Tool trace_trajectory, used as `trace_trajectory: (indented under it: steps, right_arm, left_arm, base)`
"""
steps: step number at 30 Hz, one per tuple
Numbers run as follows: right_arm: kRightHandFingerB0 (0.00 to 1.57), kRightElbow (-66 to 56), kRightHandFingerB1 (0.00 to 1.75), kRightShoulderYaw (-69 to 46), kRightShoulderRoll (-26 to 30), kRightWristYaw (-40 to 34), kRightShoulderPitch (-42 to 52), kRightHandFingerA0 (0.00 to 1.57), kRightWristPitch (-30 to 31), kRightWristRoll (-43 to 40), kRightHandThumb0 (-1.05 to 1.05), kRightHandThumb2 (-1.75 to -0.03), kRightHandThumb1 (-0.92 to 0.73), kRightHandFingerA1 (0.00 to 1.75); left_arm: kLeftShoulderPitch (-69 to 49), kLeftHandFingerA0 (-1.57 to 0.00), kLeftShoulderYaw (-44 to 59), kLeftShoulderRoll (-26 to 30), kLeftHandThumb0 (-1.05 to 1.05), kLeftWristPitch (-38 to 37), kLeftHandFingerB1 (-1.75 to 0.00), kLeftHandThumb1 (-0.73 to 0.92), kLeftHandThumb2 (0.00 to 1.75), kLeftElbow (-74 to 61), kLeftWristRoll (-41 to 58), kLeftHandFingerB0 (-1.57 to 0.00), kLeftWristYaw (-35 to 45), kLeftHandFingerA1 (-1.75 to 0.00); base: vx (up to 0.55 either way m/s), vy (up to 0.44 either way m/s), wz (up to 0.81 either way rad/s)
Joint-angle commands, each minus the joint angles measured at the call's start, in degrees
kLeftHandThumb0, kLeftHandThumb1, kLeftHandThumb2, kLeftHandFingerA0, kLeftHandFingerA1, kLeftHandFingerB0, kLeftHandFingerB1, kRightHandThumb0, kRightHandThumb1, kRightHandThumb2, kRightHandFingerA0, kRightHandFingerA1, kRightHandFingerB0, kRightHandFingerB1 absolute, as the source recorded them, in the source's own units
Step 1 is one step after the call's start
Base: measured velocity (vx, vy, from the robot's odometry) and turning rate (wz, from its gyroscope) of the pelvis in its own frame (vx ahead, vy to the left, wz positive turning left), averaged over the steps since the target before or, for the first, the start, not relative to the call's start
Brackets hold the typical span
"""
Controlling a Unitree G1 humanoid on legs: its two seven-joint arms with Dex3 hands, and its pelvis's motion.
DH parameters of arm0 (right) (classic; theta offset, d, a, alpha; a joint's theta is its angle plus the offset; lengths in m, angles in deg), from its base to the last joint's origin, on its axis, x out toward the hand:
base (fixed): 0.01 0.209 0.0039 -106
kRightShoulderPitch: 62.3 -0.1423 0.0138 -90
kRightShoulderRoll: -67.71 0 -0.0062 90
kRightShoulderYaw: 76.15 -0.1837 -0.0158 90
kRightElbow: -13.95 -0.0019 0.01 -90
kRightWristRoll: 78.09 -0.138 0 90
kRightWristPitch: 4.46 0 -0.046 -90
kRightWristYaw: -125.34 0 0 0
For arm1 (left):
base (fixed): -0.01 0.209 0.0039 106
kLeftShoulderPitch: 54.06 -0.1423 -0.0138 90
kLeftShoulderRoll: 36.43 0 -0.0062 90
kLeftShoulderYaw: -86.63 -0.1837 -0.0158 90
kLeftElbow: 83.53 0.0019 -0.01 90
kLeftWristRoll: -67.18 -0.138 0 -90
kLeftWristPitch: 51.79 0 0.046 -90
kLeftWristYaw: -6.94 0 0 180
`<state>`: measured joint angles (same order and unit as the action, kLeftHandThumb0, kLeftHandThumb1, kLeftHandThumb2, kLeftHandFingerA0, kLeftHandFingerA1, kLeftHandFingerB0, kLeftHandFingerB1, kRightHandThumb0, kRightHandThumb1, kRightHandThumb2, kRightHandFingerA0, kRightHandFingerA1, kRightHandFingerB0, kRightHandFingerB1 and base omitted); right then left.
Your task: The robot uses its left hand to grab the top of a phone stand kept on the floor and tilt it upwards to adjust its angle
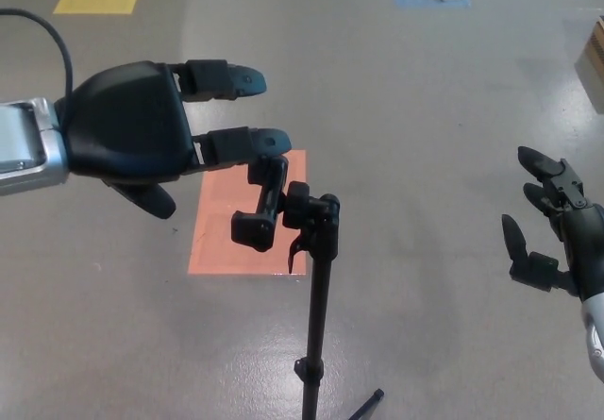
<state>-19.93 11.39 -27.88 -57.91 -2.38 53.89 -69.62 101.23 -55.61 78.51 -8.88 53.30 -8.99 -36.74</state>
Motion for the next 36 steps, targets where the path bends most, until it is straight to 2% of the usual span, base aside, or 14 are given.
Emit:
trace_trajectory:
  steps: [1,2,4,11,12,14,24,27,28,29,32,33,35,36]
  right_arm:
    - [0.14,0.0,0.28,-0.1,0.9,0.0,-0.9,0.24,0.1,-0.4,-0.63,-0.65,-0.86,0.33]
    - [0.14,-0.1,0.28,0.0,1.0,-0.2,-0.9,0.24,0.1,-0.3,-0.63,-0.65,-0.86,0.33]
    - [0.14,-0.2,0.28,-0.1,1.0,-0.1,-0.9,0.24,0.0,-0.3,-0.63,-0.65,-0.85,0.33]
    - [0.14,-0.2,0.28,-0.2,1.0,0.3,-1.0,0.24,0.0,-0.7,-0.63,-0.65,-0.85,0.33]
    - [0.01,-0.1,0.47,-0.2,1.0,0.3,-1.0,0.01,0.1,-0.7,-0.34,-1.11,-0.58,0.46]
    - [0.01,0.1,0.47,-0.2,1.1,0.2,-1.3,0.01,0.2,-0.5,-0.33,-1.11,-0.58,0.46]
    - [0.01,0.5,0.47,-0.1,1.0,0.2,-1.8,0.01,0.0,-0.4,-0.34,-1.1,-0.57,0.47]
    - [0.01,0.5,0.47,-0.1,1.0,0.0,-1.8,0.01,0.2,-0.2,-0.34,-1.1,-0.57,0.46]
    - [0.14,0.5,0.28,-0.1,1.0,0.0,-1.8,0.24,0.2,-0.2,-0.64,-0.65,-0.86,0.33]
    - [0.01,0.5,0.47,-0.1,0.9,0.1,-1.9,0.01,0.3,-0.3,-0.34,-1.1,-0.57,0.47]
    - [0.14,0.4,0.27,-0.1,0.8,0.2,-2.1,0.24,0.4,-0.4,-0.64,-0.65,-0.86,0.33]
    - [0.15,0.4,0.27,-0.1,0.8,0.1,-2.2,0.24,0.5,-0.4,-0.63,-0.65,-0.86,0.33]
    - [0.01,0.4,0.47,-0.1,0.8,0.1,-2.3,0.01,0.6,-0.4,-0.33,-1.1,-0.57,0.47]
    - [0.14,0.4,0.27,-0.1,0.8,0.0,-2.4,0.24,0.7,-0.3,-0.64,-0.65,-0.86,0.33]
  left_arm:
    - [-1.3,-0.09,0.7,0.3,-0.81,-0.3,-0.2,0.56,0.95,0.3,0.7,0.0,1.3,-0.27]
    - [-1.5,-0.11,0.7,0.1,-0.83,-0.2,-0.22,0.7,0.61,0.4,0.6,0.0,1.0,-0.25]
    - [-2.0,-0.09,0.6,-0.1,-0.79,0.0,-0.21,0.53,0.93,0.3,0.5,0.0,0.6,-0.3]
    - [-3.3,-0.11,0.2,-0.4,-0.83,0.5,-0.21,0.68,0.61,0.2,-0.1,0.0,0.0,-0.25]
    - [-3.5,-0.12,0.0,-0.6,-0.91,0.3,-0.11,0.6,0.96,0.7,-0.1,-0.01,0.1,-0.23]
    - [-3.9,-0.11,-0.5,-1.1,-0.86,0.5,-0.23,0.7,0.62,1.5,-0.5,0.0,-0.4,-0.25]
    - [-5.4,-0.08,-2.0,-1.3,-0.96,0.5,-0.08,0.64,0.96,2.1,-1.1,0.0,-0.1,-0.18]
    - [-6.1,-0.11,-2.1,-1.7,-0.84,0.3,-0.23,0.68,0.61,2.6,-0.7,0.0,-1.1,-0.25]
    - [-6.4,-0.11,-2.4,-1.8,-0.84,0.6,-0.23,0.68,0.61,2.8,-0.9,0.0,-1.1,-0.25]
    - [-6.4,-0.13,-2.5,-2.0,-0.82,0.4,-0.25,0.65,0.6,3.2,-1.0,-0.01,-1.6,-0.26]
    - [-6.2,-0.11,-2.9,-2.2,-0.81,0.4,-0.22,0.52,0.91,3.9,-1.2,-0.01,-2.8,-0.31]
    - [-6.1,-0.13,-3.1,-2.4,-0.83,0.6,-0.25,0.66,0.6,4.2,-1.4,-0.01,-3.2,-0.26]
    - [-5.9,-0.11,-3.4,-2.7,-0.83,0.3,-0.21,0.54,0.91,5.1,-1.3,-0.02,-3.8,-0.31]
    - [-5.8,-0.11,-3.6,-2.8,-0.85,0.3,-0.21,0.55,0.91,5.2,-1.3,-0.02,-4.0,-0.32]
  base:
    - [0.0,0.0,0.0]
    - [0.0,0.0,0.0]
    - [0.0,0.0,0.0]
    - [0.0,0.0,0.0]
    - [0.0,0.0,0.0]
    - [0.0,0.0,0.0]
    - [0.0,0.0,0.0]
    - [0.0,0.0,0.0]
    - [0.0,0.0,0.0]
    - [0.0,0.0,0.0]
    - [0.0,0.0,0.0]
    - [0.0,0.0,0.0]
    - [0.0,0.0,0.0]
    - [0.0,0.0,0.0]
